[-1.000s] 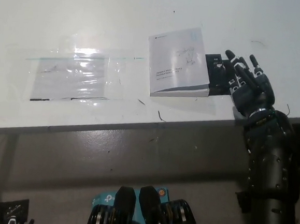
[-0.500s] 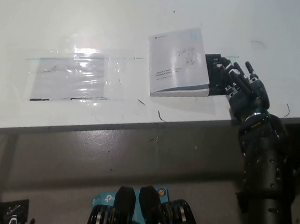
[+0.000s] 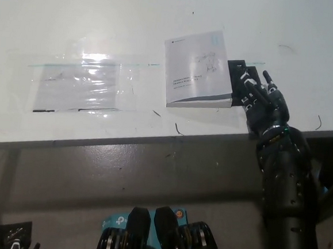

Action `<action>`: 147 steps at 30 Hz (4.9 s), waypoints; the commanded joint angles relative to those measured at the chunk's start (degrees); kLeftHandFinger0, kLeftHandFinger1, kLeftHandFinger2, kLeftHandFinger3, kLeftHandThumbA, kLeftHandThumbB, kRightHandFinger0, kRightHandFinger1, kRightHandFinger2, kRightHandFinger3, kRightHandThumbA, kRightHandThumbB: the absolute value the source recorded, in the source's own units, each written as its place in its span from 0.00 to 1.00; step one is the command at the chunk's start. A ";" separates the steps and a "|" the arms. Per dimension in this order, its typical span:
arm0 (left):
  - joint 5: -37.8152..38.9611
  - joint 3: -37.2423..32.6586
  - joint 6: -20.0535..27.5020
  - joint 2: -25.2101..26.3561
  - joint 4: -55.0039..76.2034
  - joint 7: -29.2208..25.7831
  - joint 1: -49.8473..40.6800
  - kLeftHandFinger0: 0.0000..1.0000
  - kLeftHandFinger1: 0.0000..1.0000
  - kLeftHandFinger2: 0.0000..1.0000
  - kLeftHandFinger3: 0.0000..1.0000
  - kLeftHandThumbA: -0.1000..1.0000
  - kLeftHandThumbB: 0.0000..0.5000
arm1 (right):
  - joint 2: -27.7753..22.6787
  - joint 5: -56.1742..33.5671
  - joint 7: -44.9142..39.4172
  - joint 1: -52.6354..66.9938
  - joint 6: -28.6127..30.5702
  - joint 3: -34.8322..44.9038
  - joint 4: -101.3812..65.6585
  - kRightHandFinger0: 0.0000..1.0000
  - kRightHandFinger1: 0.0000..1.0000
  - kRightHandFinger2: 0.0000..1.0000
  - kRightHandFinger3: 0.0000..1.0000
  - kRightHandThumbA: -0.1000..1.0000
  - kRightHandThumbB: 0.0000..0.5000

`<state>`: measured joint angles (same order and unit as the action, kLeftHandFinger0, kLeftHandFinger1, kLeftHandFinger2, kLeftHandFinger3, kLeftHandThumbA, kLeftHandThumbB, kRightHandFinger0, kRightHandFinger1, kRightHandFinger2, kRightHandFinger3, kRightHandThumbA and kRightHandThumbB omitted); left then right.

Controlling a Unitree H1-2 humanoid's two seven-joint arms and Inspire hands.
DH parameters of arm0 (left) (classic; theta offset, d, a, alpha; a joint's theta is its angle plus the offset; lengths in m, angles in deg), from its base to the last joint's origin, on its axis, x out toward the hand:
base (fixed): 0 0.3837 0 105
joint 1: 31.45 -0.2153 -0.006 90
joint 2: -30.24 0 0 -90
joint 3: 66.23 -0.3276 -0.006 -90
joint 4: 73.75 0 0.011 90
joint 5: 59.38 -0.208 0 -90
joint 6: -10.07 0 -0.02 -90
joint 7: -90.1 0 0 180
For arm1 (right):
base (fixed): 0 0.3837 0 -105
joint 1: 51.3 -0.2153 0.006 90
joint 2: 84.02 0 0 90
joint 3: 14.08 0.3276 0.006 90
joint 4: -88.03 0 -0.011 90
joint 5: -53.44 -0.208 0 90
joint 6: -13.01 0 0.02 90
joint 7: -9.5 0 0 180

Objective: The robot uses its right hand to slide under the cover of the book kept in the middle of the desk and open it

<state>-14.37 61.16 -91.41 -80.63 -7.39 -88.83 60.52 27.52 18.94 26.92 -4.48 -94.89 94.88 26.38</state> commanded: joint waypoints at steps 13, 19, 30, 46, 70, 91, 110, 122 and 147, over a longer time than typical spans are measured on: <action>0.64 -1.03 0.30 0.34 0.65 0.71 0.02 1.00 0.91 0.89 1.00 1.00 0.16 | 1.48 2.59 -3.38 -5.30 2.21 -1.95 0.93 0.85 0.87 0.88 1.00 1.00 0.16; 0.61 -1.25 0.04 0.48 0.91 0.46 0.37 1.00 0.92 0.90 1.00 1.00 0.16 | 2.37 3.10 -3.03 -5.07 2.68 -1.57 2.90 0.80 0.84 0.87 0.98 1.00 0.18; 0.37 -1.61 0.32 1.09 0.18 0.49 0.37 0.98 0.89 0.85 0.98 1.00 0.18 | 5.33 3.95 -2.56 -5.06 4.40 -1.12 4.86 0.74 0.77 0.78 0.94 1.00 0.23; 0.78 -1.96 0.21 1.06 -0.26 0.36 0.09 1.00 0.89 0.88 1.00 1.00 0.17 | 4.58 9.05 -4.12 -9.12 2.09 -7.16 2.15 0.66 0.71 0.75 0.91 1.00 0.22; 0.14 -3.02 -1.68 1.70 1.52 -1.91 1.06 0.97 0.87 0.87 1.00 1.00 0.13 | 1.82 22.20 -8.40 -7.45 6.42 -21.31 4.92 0.63 0.66 0.68 0.82 1.00 0.32; -1.43 -4.82 -1.55 3.43 0.49 -1.54 1.98 0.91 0.81 0.83 0.96 1.00 0.17 | -6.20 46.94 -17.29 -14.71 20.51 -48.78 11.63 0.76 0.63 0.66 0.79 1.00 0.33; -2.02 -5.56 -1.40 3.82 0.02 -0.96 1.73 0.91 0.84 0.78 0.91 1.00 0.21 | -8.14 59.79 -22.44 -19.63 25.53 -57.79 14.48 0.36 0.41 0.52 0.64 1.00 0.49; -1.36 -5.41 -2.70 3.54 0.90 -2.04 1.81 0.94 0.83 0.79 0.91 1.00 0.20 | -5.48 60.78 -21.36 -18.28 32.93 -56.56 24.15 0.38 0.42 0.53 0.59 1.00 0.42; -0.75 -4.83 -2.51 3.31 0.70 -1.12 -0.35 0.96 0.86 0.88 1.00 1.00 0.16 | -6.92 54.89 -30.18 -16.32 30.09 -45.39 11.17 0.63 0.54 0.59 0.69 1.00 0.41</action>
<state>-15.60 56.04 -94.07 -77.74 -7.79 -90.73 60.95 21.47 77.79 0.52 -19.70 -63.53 46.50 43.20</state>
